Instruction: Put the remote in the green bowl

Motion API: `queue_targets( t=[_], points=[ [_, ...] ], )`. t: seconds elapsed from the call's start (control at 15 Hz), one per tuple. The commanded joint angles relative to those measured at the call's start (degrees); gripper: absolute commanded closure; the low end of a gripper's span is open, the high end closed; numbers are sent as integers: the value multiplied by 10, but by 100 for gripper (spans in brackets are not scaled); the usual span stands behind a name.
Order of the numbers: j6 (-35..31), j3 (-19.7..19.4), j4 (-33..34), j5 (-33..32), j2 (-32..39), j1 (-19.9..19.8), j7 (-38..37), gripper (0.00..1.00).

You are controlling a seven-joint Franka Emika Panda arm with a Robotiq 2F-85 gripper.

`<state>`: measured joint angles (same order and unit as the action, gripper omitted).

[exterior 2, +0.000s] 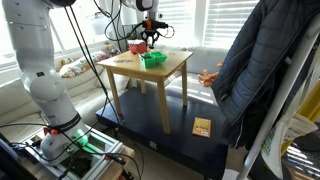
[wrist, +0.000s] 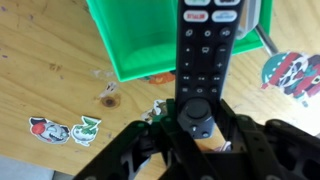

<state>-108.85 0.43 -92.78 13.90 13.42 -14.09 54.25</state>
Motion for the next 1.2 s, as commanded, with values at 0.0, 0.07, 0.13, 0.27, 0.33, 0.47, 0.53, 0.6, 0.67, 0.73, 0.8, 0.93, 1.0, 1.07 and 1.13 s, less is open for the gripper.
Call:
queue_targets(
  t=[0.0, 0.07, 0.13, 0.27, 0.33, 0.47, 0.53, 0.6, 0.67, 0.73, 0.8, 0.93, 1.0, 1.07, 1.13],
  points=[
    [7, -17, -81, 18, -55, 1, 63, 83],
    [6, -22, -94, 17, -61, 3, 74, 83],
    [8, -26, -105, 18, -65, 3, 83, 83],
    [5, -34, -124, 23, -72, 5, 98, 83],
    [7, -37, -130, 25, -73, 5, 104, 83],
    [7, -41, -139, 34, -77, 7, 116, 83],
    [5, -42, -141, 43, -75, 7, 121, 83],
    [9, -44, -139, 50, -74, 8, 125, 83],
    [8, -45, -139, 56, -73, 8, 128, 83],
    [5, -45, -140, 64, -72, 9, 132, 83],
    [1, -46, -140, 74, -71, 9, 134, 83],
    [-1, -47, -140, 89, -70, 8, 141, 83],
    [-5, -48, -141, 95, -70, 9, 145, 83],
    [-8, -48, -142, 102, -70, 9, 149, 83],
    [-8, -48, -141, 109, -69, 9, 155, 83]
  ],
)
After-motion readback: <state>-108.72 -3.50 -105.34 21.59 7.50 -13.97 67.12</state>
